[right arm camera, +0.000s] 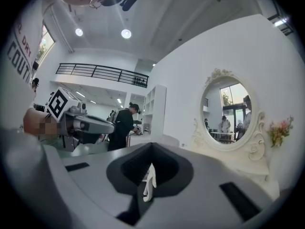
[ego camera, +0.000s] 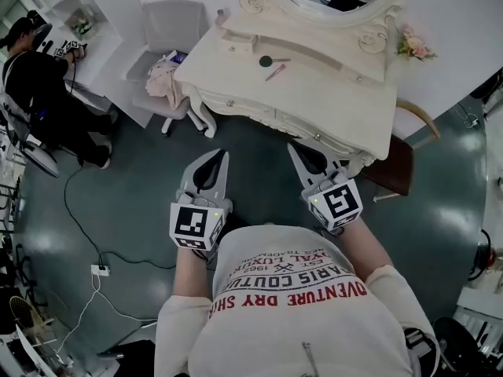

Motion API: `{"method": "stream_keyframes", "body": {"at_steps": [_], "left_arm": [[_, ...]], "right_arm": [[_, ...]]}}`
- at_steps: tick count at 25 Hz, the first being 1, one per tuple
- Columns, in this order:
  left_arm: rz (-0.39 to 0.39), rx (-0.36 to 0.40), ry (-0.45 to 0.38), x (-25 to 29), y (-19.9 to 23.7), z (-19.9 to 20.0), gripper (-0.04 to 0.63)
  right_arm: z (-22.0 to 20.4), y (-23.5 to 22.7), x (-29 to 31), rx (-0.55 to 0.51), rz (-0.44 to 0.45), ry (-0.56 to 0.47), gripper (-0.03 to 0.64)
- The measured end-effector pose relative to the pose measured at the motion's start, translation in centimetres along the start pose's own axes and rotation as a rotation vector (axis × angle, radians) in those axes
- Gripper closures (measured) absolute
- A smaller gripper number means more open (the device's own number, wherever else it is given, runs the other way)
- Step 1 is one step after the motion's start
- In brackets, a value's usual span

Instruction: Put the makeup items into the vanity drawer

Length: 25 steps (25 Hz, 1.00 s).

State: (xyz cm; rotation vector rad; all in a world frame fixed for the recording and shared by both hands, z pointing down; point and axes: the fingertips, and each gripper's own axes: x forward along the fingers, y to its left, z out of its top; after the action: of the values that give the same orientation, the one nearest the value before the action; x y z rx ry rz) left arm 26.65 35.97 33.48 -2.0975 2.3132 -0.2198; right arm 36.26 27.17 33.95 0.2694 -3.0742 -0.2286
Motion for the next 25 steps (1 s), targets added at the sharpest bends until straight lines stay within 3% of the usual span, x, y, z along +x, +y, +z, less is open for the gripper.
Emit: {"method": "stream_keyframes", "body": {"at_steps": [12,18,25], "left_arm": [[-0.005,-0.019,0.036,2.9,2.2,-1.0,0.586],[-0.020,-0.031,0.036,6.7,6.2,-1.7,0.586],[-0.108,-0.032,0.039,13.7,13.3,-2.0,0.586]], "right_arm": [[-2.3,-2.2,3.0,0.032,-0.016,0.068,0.611],[-3.3,-4.7,7.8,0.024,-0.050,0.105,0.610],[-3.9,-9.0,15.6,0.044,-0.139,0.152,0.609]]}}
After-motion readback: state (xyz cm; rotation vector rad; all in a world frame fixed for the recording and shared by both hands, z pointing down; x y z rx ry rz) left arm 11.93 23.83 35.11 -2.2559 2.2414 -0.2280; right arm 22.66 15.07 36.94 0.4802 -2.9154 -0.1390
